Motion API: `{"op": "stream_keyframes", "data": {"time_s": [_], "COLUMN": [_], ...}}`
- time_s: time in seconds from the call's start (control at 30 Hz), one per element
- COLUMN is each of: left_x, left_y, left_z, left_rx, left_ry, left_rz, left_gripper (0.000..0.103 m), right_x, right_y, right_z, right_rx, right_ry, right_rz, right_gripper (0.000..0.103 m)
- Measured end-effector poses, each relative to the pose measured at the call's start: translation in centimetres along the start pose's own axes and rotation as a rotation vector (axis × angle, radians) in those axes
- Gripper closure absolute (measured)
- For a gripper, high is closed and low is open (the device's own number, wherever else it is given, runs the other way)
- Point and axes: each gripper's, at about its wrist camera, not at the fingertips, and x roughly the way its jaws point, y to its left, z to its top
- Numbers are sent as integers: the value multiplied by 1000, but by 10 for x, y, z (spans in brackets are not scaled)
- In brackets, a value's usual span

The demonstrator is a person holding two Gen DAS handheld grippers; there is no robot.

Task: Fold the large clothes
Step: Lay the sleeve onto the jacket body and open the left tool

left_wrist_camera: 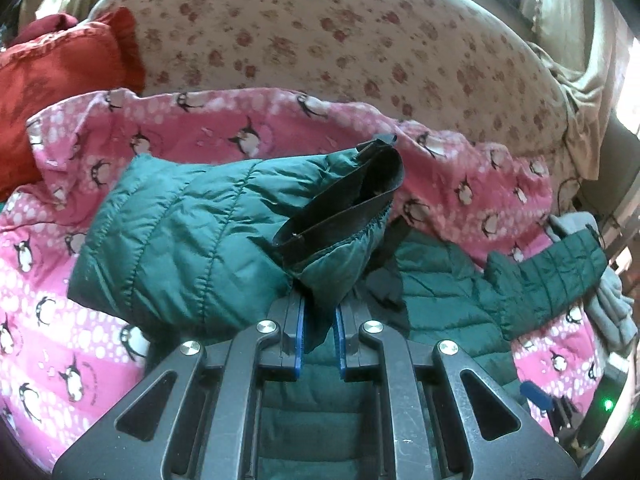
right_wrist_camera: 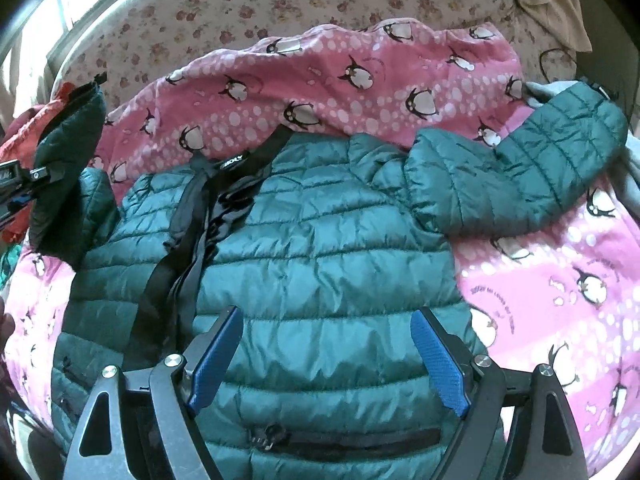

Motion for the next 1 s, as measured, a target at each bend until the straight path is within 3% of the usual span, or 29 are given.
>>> {"op": "stream_keyframes", "data": {"time_s": [0.73, 1.0], "left_x": [76, 101], "left_y": [-99, -125], "left_z": [-20, -33], "left_rx": [126, 130], "left_ry": [130, 220], "left_rz": [-89, -199], "left_gripper": [92, 92], "right_x": [25, 27], "right_y": [-37, -46], "right_z": [-1, -11], "right_rx": [32, 43], "right_ry": [47, 57], "right_rz": [-31, -17], "right_gripper": [18, 18]}}
